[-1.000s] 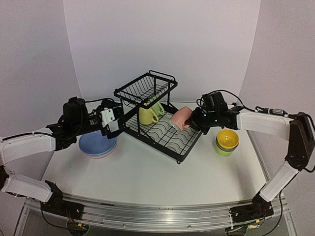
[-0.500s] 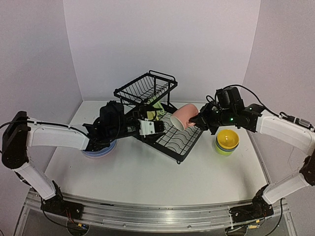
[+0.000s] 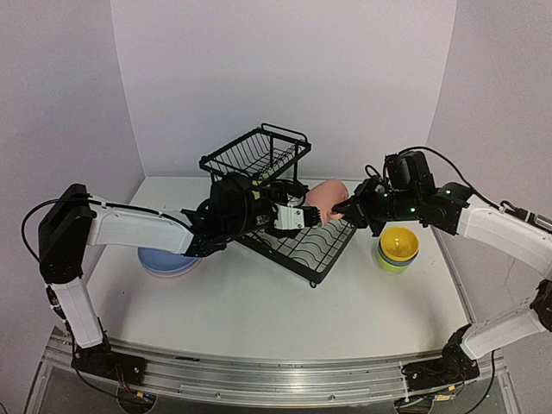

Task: Unload the mixed dishes from the dish rack
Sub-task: Pick up the cup from the dish rack.

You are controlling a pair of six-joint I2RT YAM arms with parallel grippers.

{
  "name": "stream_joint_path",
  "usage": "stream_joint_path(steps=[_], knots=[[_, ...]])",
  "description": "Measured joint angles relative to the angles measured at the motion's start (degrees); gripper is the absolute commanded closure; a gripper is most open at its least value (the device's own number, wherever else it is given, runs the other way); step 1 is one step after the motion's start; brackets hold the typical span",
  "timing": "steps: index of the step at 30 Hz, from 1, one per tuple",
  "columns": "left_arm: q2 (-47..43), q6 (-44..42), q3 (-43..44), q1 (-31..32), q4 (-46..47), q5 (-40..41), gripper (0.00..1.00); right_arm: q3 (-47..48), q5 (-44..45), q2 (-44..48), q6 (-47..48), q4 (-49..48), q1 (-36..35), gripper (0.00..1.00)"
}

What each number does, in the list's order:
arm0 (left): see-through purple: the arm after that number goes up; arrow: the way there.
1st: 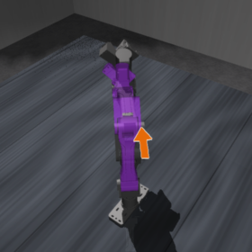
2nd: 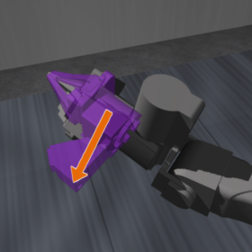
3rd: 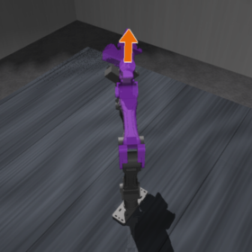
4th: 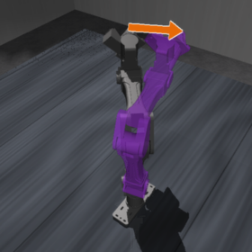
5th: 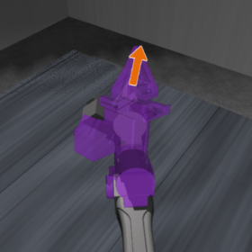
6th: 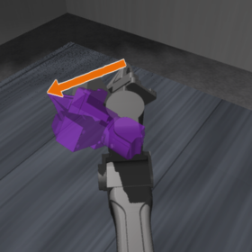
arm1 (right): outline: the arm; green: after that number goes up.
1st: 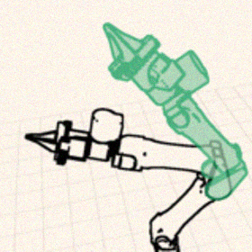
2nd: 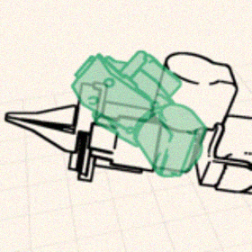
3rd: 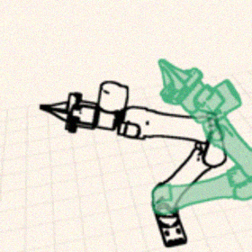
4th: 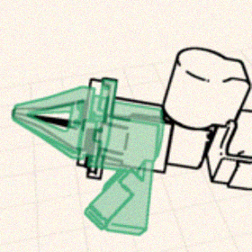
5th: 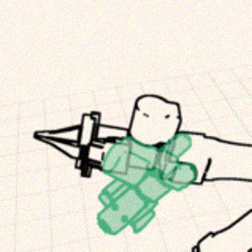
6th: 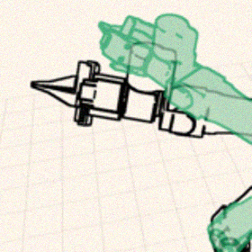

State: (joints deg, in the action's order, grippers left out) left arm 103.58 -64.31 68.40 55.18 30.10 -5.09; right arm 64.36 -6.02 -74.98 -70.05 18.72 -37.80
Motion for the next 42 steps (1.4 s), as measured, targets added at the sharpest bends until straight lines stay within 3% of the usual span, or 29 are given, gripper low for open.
stream_joint_path(steps=[6,10,16,25,27,32,39,42], knots=[[2.67,-2.11,2.15,-0.07,1.95,2.86,0.40,-0.10,-0.04,0.01,-0.81,0.15,-0.01,1.00],[2.97,-3.34,3.20,-0.07,4.40,3.41,0.52,-0.75,-0.08,0.11,-1.48,0.15,-0.02,1.00],[5.16,-4.15,5.57,0.11,5.73,3.16,0.97,-0.79,0.00,0.26,-3.12,-1.79,0.07,1.00],[4.02,-7.07,4.27,0.30,9.08,3.07,1.00,-2.21,-2.32,0.63,-9.53,-4.05,0.07,1.00],[3.34,-7.13,4.22,0.34,7.00,2.71,1.00,-2.54,-2.76,0.63,-10.14,-3.98,-0.11,0.92],[0.30,-4.83,4.06,0.39,-0.92,1.52,1.00,-2.66,-4.28,0.44,-8.52,-3.65,-0.64,0.57],[-1.96,0.21,3.51,0.28,-16.87,0.74,1.00,-2.99,-3.93,0.00,-3.37,-2.01,-0.37,0.33],[-2.68,2.85,3.46,0.28,-25.60,0.71,1.00,-2.99,-3.14,0.00,-1.26,-0.06,-0.12,0.29]])
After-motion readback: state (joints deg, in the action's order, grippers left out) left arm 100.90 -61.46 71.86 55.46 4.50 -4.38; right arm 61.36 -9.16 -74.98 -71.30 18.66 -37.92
